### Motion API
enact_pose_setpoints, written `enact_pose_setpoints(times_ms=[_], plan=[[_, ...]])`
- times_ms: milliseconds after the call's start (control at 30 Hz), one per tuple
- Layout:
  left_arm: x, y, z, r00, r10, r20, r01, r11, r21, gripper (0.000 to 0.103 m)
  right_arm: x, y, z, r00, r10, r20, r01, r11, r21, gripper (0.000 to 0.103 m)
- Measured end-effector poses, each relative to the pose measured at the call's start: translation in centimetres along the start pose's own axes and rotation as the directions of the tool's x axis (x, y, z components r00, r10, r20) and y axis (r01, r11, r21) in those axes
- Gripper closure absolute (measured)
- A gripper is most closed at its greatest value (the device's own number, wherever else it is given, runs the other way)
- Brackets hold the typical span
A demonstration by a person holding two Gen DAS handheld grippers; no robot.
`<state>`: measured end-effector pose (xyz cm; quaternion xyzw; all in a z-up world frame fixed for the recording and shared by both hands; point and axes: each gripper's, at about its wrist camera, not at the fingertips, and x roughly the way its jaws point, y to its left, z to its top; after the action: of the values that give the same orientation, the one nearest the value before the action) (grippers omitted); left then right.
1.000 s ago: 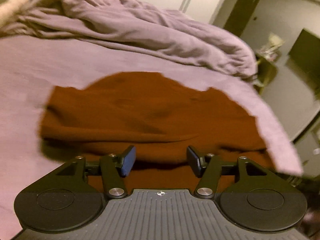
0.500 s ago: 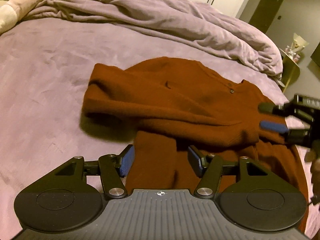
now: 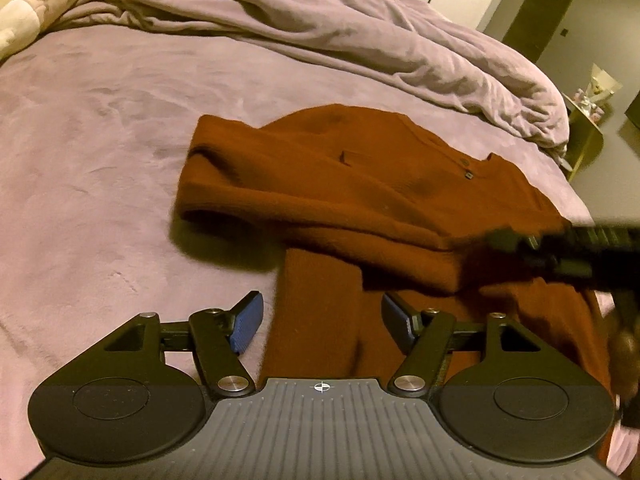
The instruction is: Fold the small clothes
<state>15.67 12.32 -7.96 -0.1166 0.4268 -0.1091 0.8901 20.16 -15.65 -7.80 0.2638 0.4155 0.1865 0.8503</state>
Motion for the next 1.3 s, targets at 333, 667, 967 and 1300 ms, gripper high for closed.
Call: enact_pose_setpoints(times_ms=[333,667,967,1300], plan=[[-0.9,0.9,0.9,0.999,0.014,0.045,-0.012,0.999,-0.034,0.027,-4.0,-0.7,-5.3,0.997,0.046,-0.059,-0.053,0.991,-0.121,0.064],[-1.9,0.2,3.2,0.992,0.027,0.122,-0.025,1.000,-0.012,0.022,-4.2,-5.2,-5.7,0.992,0.114,0.050,-0.124,0.936,0.329,0.054],[1.4,1.0,4.7,0.993,0.081,0.082,-0.082,0.997,0.005,0.020,-3.6,-5.8,-7.9,0.987,0.149,0.054,-0.157,0.873,0.463,0.054],[1.6,2.5,1.3,0.994,0.108,-0.003,-0.108,0.994,0.022,0.020,-1.2,-7.1,-7.6,0.974,0.198,0.111,-0.225,0.782,0.581,0.072]])
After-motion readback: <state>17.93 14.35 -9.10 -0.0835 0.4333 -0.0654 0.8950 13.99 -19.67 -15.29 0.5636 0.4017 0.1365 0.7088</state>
